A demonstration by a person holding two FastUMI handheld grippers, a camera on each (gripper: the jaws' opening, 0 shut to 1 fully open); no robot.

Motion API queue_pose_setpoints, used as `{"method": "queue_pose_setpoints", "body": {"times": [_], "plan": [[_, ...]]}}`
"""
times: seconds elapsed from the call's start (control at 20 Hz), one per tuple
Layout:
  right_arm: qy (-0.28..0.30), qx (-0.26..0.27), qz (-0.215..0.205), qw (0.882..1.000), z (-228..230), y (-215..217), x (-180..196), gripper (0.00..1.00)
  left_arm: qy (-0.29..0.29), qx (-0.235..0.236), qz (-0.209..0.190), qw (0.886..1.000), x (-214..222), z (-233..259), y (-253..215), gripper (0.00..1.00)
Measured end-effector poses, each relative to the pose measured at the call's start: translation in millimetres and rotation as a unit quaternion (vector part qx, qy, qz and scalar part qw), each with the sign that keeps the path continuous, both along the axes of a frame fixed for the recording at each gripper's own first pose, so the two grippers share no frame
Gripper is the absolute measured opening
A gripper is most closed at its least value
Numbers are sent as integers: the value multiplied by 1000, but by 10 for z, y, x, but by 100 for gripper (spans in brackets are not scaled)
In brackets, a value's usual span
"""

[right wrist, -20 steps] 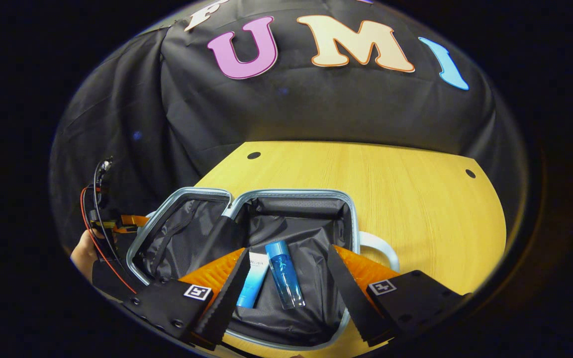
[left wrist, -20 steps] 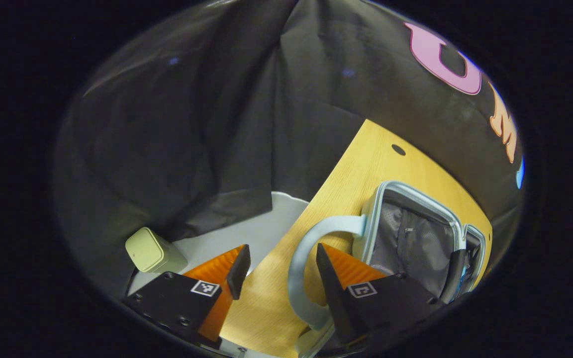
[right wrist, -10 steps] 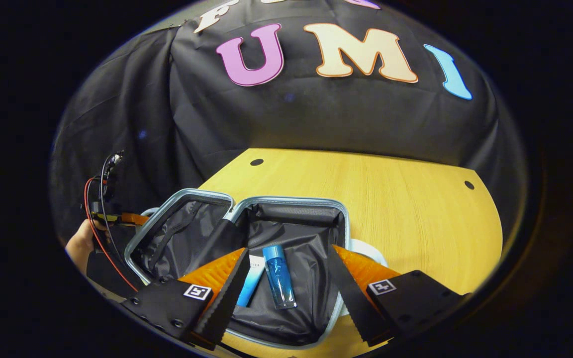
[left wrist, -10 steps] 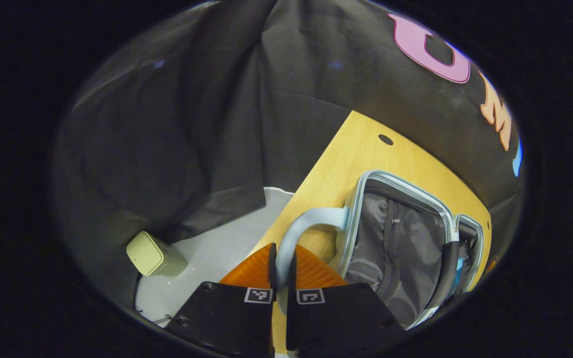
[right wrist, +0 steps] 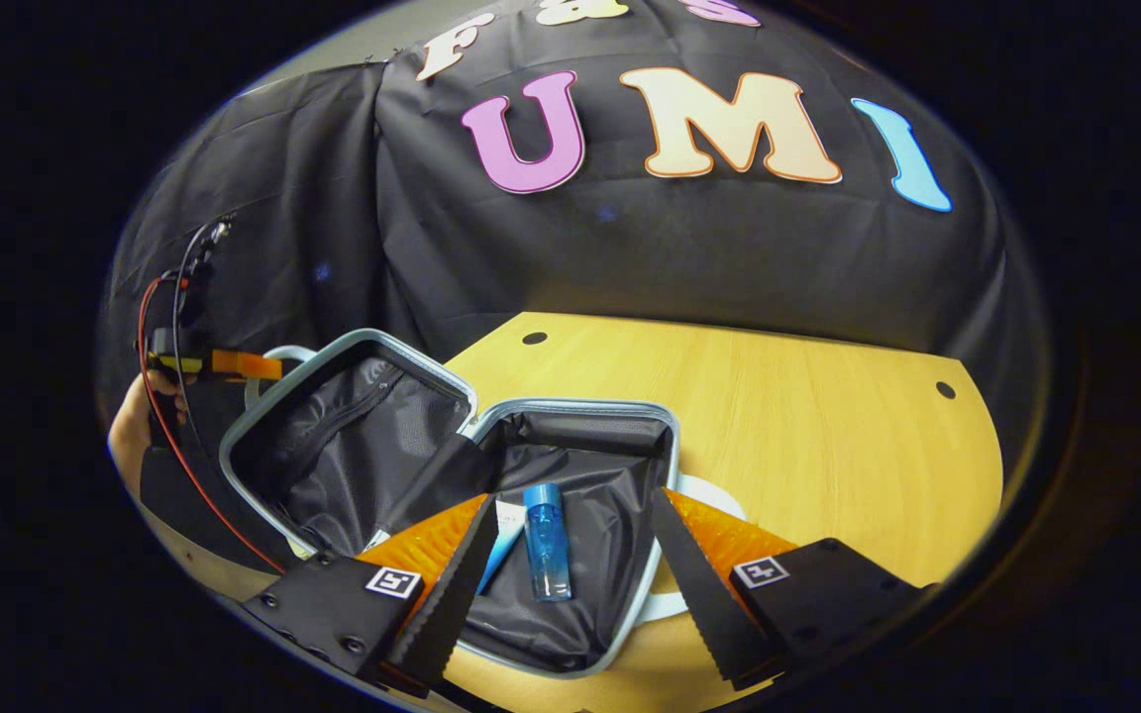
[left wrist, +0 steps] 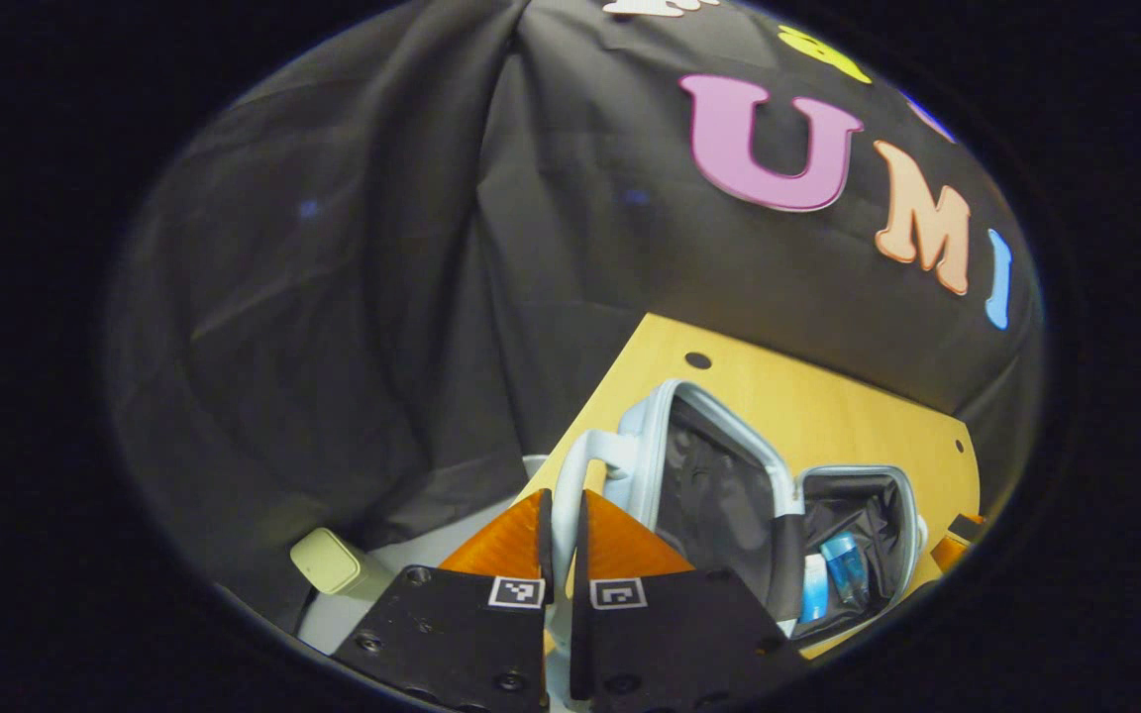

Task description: First open the suitcase, pack the skin care products into it, and then close the suitcase.

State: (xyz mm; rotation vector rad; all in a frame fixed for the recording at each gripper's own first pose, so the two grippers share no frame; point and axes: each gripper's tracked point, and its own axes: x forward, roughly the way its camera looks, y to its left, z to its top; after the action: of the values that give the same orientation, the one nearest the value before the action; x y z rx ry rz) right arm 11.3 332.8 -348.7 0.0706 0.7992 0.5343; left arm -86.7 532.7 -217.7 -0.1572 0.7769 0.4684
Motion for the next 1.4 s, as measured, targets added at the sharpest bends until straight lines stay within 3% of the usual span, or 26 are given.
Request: {"method": "queue_pose_setpoints", "body": {"times": [0.6, 1.05, 1.4], "plan": [[-14, 22, -15, 1000, 218, -854, 16, 98, -77, 18, -125, 989, 724, 875, -1701, 2], [-25, 14, -48, 998, 260, -1396, 88, 98, -128, -95, -205, 966, 1101, 829, -3025, 3], [-29, 1, -72, 997, 285, -1767, 71, 98, -104, -153, -253, 950, 1172, 476, -3743, 3]]}}
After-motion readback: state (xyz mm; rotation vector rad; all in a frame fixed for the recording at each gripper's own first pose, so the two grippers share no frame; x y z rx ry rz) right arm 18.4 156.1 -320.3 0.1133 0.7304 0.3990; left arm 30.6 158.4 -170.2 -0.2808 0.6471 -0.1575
